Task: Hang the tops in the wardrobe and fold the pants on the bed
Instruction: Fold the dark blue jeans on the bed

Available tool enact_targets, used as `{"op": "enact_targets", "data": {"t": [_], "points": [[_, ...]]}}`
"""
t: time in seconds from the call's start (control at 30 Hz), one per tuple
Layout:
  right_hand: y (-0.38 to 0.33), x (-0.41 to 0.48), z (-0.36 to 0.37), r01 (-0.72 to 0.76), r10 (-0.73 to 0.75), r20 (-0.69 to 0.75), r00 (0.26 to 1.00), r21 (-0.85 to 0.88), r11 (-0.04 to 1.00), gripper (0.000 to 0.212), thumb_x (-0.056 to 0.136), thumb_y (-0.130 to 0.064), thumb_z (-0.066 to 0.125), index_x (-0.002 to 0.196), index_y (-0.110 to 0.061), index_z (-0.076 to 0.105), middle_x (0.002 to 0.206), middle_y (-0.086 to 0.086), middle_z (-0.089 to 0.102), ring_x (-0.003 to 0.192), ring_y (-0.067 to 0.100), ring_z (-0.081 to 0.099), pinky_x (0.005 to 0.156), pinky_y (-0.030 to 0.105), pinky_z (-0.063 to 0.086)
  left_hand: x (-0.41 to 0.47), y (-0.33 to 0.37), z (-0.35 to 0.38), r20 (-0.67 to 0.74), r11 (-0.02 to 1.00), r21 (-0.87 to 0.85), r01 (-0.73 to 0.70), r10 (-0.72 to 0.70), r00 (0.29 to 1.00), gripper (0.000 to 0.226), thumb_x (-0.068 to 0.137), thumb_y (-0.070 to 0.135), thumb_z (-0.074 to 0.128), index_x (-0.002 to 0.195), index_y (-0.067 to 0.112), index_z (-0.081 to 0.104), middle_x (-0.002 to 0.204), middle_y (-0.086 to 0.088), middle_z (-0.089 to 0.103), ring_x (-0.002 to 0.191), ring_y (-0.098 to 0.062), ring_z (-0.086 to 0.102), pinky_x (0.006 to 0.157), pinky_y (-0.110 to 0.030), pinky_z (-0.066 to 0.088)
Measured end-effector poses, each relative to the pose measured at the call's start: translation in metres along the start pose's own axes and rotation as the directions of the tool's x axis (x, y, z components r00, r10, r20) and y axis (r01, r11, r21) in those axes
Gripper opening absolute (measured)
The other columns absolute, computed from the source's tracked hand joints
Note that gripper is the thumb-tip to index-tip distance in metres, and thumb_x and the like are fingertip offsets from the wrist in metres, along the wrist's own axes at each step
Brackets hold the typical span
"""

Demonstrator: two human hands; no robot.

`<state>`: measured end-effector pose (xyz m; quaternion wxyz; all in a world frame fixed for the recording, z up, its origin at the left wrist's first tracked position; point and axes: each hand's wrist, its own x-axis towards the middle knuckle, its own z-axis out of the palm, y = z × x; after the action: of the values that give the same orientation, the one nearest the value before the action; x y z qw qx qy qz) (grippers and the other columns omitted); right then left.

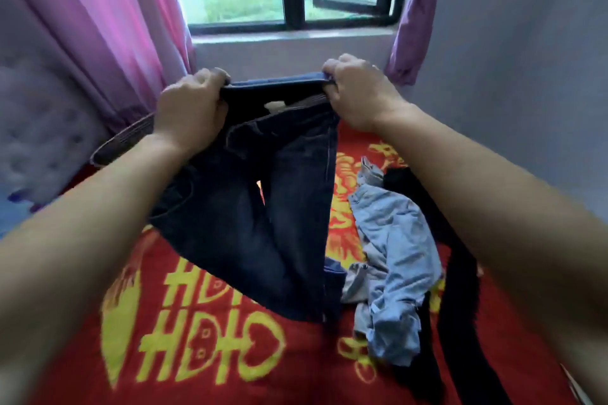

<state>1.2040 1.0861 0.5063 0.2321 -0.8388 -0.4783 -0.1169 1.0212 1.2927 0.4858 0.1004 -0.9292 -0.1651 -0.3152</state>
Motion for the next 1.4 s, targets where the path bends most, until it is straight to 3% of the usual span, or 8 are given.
{"op": "enact_targets", "data": {"t": [0.4,0.57,0.77,0.87,0.97,1.03,1.17,1.4], "points": [[-0.033,-0.011,-0.068,-0.005,-0.031,-0.113,0.993,-0.299,0.954,0.026,0.102,-0.031,0.035,0.119,-0.021,0.053,0.111,0.014,0.058,0.099,0.039,0.061,0.073,0.041,0.035,-0.049,-0.013,-0.090,0.088,0.997,0.051,-0.055,0.050,0.995,0.069,0.077,0.070,0.059,0.114,0.012,0.053,0.096,-0.010,0.067,0.073,-0.039,0.068,0.061,-0.046,0.051],[-0.051,-0.014,-0.068,-0.146,0.107,-0.159,0.981,-0.256,0.956,0.023,0.101,-0.029,0.038,0.108,-0.013,0.052,0.106,0.020,0.066,0.098,0.042,0.063,0.074,0.043,0.038,-0.042,-0.035,-0.099,0.206,0.998,0.058,0.004,-0.016,0.979,0.052,0.082,0.055,0.070,0.111,0.016,0.052,0.099,-0.006,0.060,0.088,-0.036,0.065,0.071,-0.043,0.049],[-0.047,-0.028,-0.047,-0.449,0.468,-0.118,0.876,0.157,0.880,0.026,0.097,-0.014,0.044,0.115,-0.012,0.063,0.115,0.023,0.065,0.100,0.043,0.063,0.080,0.047,0.056,-0.063,-0.047,-0.062,0.242,0.983,0.150,0.102,-0.136,0.961,0.020,0.094,0.040,0.054,0.110,0.028,0.057,0.100,-0.008,0.071,0.092,-0.034,0.068,0.066,-0.034,0.039],[-0.047,-0.036,-0.021,-0.525,0.670,0.112,0.734,0.719,0.455,0.033,0.095,0.006,0.037,0.104,-0.012,0.062,0.118,0.016,0.058,0.098,0.035,0.063,0.054,0.039,0.061,-0.088,-0.050,-0.031,0.365,0.958,0.115,0.262,-0.286,0.886,0.017,0.094,0.031,0.053,0.110,0.026,0.052,0.103,-0.012,0.070,0.097,-0.036,0.067,0.074,-0.038,0.048],[-0.055,-0.048,0.007,-0.427,0.746,0.270,0.609,0.904,0.022,0.035,0.100,0.008,0.030,0.096,-0.011,0.059,0.113,0.016,0.051,0.094,0.026,0.057,0.045,0.026,0.057,-0.125,-0.064,0.000,0.532,0.726,0.007,0.687,-0.585,0.612,0.037,0.095,0.048,0.053,0.111,0.014,0.051,0.101,-0.018,0.067,0.090,-0.039,0.069,0.074,-0.039,0.054],[-0.055,-0.056,0.028,-0.426,0.768,0.322,0.554,0.902,-0.071,0.037,0.100,0.006,0.027,0.103,-0.011,0.060,0.105,0.015,0.054,0.086,0.021,0.058,0.050,0.027,0.058,-0.148,-0.073,0.022,0.708,0.365,-0.175,0.914,-0.598,0.375,0.029,0.099,0.032,0.050,0.104,0.003,0.052,0.087,-0.024,0.066,0.059,-0.036,0.069,0.051,-0.040,0.058],[-0.058,-0.077,0.072,-0.533,0.793,0.419,0.442,0.834,-0.144,0.029,0.092,0.008,0.036,0.098,-0.009,0.058,0.092,0.010,0.052,0.083,0.019,0.055,0.055,0.025,0.053,-0.175,-0.076,0.053,0.872,-0.370,-0.374,0.850,-0.452,0.187,0.028,0.097,-0.008,0.030,0.088,0.000,0.056,0.067,-0.020,0.061,0.040,-0.027,0.061,0.033,-0.028,0.048],[-0.069,-0.113,0.112,-0.667,0.780,0.541,0.315,0.711,-0.223,0.012,0.083,-0.017,0.049,0.085,-0.012,0.059,0.079,0.003,0.056,0.066,0.015,0.055,0.051,0.024,0.047,-0.185,-0.106,0.072,0.928,-0.666,-0.319,0.674,-0.365,0.079,0.029,0.098,0.004,0.037,0.076,0.015,0.051,0.042,0.000,0.050,0.027,-0.006,0.047,0.032,-0.014,0.041]]}}
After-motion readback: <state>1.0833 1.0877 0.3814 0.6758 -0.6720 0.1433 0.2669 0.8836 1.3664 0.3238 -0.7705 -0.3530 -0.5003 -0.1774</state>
